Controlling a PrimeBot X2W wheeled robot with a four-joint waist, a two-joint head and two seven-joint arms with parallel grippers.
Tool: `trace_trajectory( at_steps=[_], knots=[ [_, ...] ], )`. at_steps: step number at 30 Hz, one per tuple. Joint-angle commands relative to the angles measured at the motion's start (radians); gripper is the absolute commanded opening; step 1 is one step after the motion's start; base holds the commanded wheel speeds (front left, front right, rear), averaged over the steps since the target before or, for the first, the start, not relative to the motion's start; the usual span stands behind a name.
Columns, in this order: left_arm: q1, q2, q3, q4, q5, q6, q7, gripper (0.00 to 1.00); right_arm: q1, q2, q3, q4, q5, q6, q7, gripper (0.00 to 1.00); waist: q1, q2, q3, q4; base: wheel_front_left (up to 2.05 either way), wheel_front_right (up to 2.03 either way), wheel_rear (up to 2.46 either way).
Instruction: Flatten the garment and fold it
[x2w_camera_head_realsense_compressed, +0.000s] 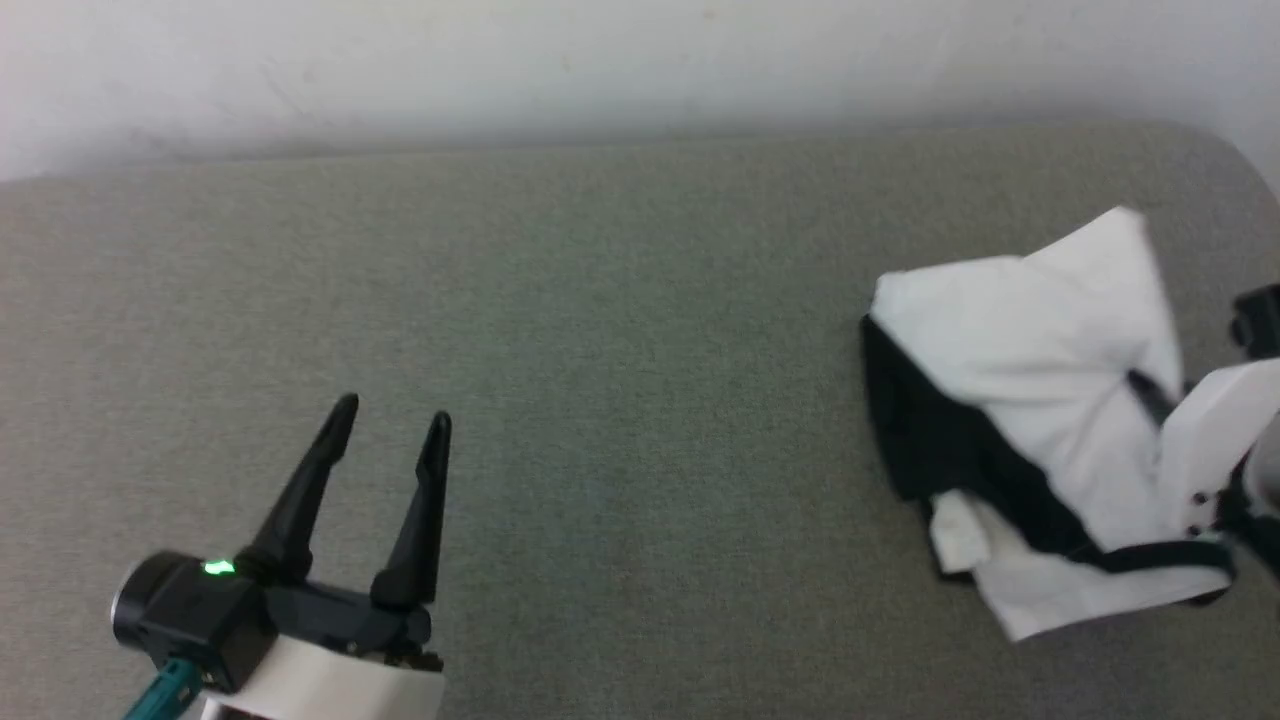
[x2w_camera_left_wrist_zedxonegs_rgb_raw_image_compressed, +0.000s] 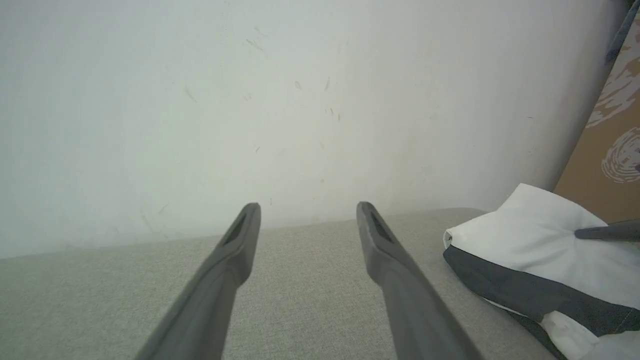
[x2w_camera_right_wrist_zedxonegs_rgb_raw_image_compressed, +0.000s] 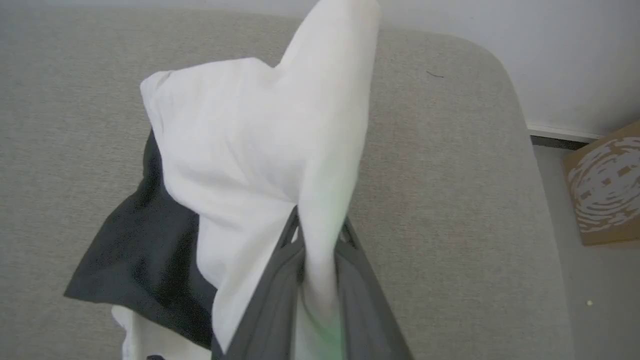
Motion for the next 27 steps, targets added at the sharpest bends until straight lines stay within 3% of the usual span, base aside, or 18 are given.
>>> trace_trajectory(
  at_steps=[1, 14, 18, 22, 23, 25, 26, 27],
  knots=[
    [-0.022, 0.008, 0.005, -0.007, 0.009, -0.008, 0.004, 1.0, -0.024, -0.022, -0.003, -0.002, -0.013, -0.001, 0.005, 0.0, -0.0001, 0.0, 0.077, -0.056, 0.0, 0.0, 0.0],
    [-0.156, 0.039, 0.008, -0.039, 0.032, -0.029, 0.022, 1.0, -0.125, -0.311, 0.008, 0.066, -0.092, -0.001, -0.017, 0.0, -0.0001, 0.0, 0.261, -0.072, 0.0, 0.0, 0.0],
    [-0.186, 0.042, 0.013, -0.048, 0.039, -0.028, 0.016, 1.0, -0.152, -0.35, 0.008, 0.093, -0.111, -0.001, -0.048, 0.0, -0.0001, 0.0, 0.308, -0.072, 0.0, 0.0, 0.0],
    [-0.214, 0.034, 0.015, -0.047, 0.052, -0.02, -0.004, 1.0, -0.166, -0.334, -0.002, 0.143, -0.12, -0.001, -0.056, 0.0, -0.0001, 0.0, 0.33, -0.071, 0.0, 0.0, 0.0],
    [-0.219, 0.033, 0.017, -0.047, 0.057, -0.018, -0.01, 1.0, -0.165, -0.323, -0.007, 0.156, -0.123, -0.001, -0.053, 0.07, -0.0001, 0.0, 0.332, -0.071, 0.0, 0.0, 0.0],
    [-0.227, 0.035, 0.019, -0.045, 0.075, -0.012, -0.022, 1.0, -0.165, -0.302, -0.02, 0.176, -0.129, -0.001, -0.051, 0.41, -0.0001, 0.0, 0.331, -0.072, 0.0, 0.0, 0.0],
    [-0.229, 0.033, 0.02, -0.045, 0.08, -0.01, -0.027, 1.0, -0.165, -0.295, -0.025, 0.183, -0.135, -0.001, -0.054, 0.75, -0.0001, 0.0, 0.328, -0.072, 0.0, 0.0, 0.0],
    [-0.229, 0.03, 0.022, -0.045, 0.082, -0.007, -0.032, 1.0, -0.165, -0.29, -0.027, 0.189, -0.142, -0.001, -0.059, 1.0, -0.0001, 0.0, 0.323, -0.073, 0.0, 0.0, 0.0]
  ],
)
